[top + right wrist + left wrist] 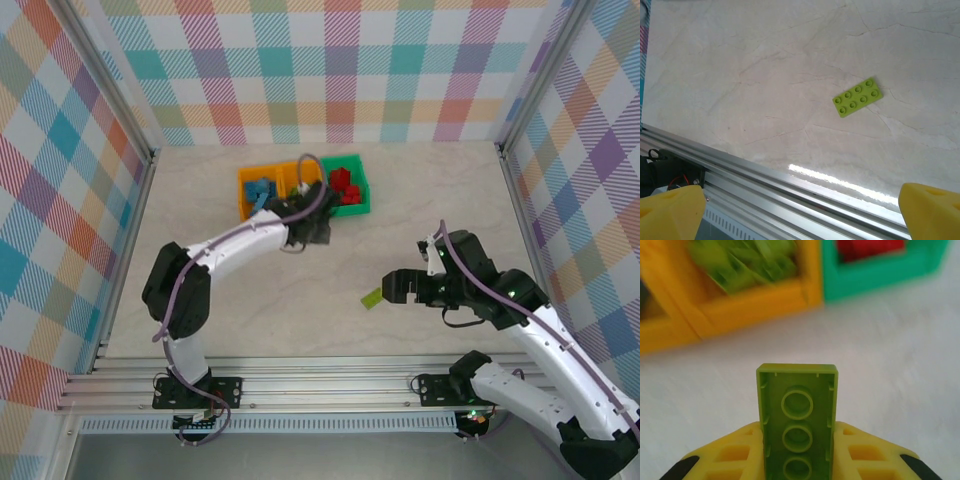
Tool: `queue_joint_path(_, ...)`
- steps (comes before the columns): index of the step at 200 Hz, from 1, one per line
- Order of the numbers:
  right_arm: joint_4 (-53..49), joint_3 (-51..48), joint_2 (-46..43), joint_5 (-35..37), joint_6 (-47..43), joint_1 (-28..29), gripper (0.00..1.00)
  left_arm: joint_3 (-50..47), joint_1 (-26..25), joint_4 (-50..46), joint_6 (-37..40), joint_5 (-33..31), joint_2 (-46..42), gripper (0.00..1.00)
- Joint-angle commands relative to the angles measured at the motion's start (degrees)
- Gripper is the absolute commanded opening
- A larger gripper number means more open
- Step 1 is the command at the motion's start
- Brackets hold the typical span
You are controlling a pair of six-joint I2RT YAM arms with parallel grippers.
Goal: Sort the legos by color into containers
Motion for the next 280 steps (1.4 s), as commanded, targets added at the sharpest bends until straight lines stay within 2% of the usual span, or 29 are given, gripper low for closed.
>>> queue_joint_path(1,3.0,-1.9,-1.5,-1.4,1.7,0.0,1.00,8.9,4.2,-3.1,-2.0,-1.6,7.0,0.20)
queue_joint_path(27,3.5,-3.2,-2.3,-2.6,3.2,0.0,1.00,20.9,8.1,-6.4,-2.5,-4.5,15.5,0.20)
queue_joint_path(52,2.8,-3.5,-3.2,-2.8,3.9,0.0,1.00,31.7,10.3,-9.2,-2.1,-1.7,23.5,0.22)
queue_joint_path(86,2.1,-3.7,-3.6,-2.9,4.3,0.0,1.00,42.8,11.7,-9.7,-0.6,3.5,30.5,0.38)
queue_joint_path(106,2.2,-4.0,-3.7,-3.5,4.6,-0.1,1.00,47.2,12.0,-11.8,-0.3,4.1,32.2,0.55)
queue_joint_path(150,3.6,-4.8,-2.9,-3.9,5.8,0.0,1.00,45.9,12.2,-12.9,1.2,4.7,27.3,0.58)
queue_joint_path(173,4.4,-5.9,-1.6,-1.8,9.9,0.0,0.96,36.2,11.9,-9.3,1.2,8.6,17.2,0.58)
queue_joint_path(199,4.0,-7.4,3.8,1.5,17.9,0.3,0.89,17.3,9.5,-2.4,4.3,15.1,-1.1,0.58)
queue_joint_path(217,4.1,-7.6,9.9,3.4,22.7,2.1,0.88,3.9,6.0,1.5,10.4,19.1,-15.4,0.61)
queue_joint_path(237,5.3,-6.6,16.6,5.7,27.0,5.2,0.91,-10.6,2.4,4.9,20.4,24.0,-30.5,0.71)
queue_joint_path(257,7.6,-5.9,22.2,5.5,30.0,5.7,0.91,-22.0,0.2,2.8,35.1,28.6,-42.9,0.79)
queue_joint_path(272,9.3,-5.4,25.6,6.4,30.8,5.8,0.91,-29.2,-0.3,-1.6,48.8,38.3,-50.3,0.84)
queue_joint_path(280,10.0,-5.3,27.2,7.5,31.6,5.8,0.90,-32.7,-0.7,-3.2,52.1,40.5,-53.5,0.87)
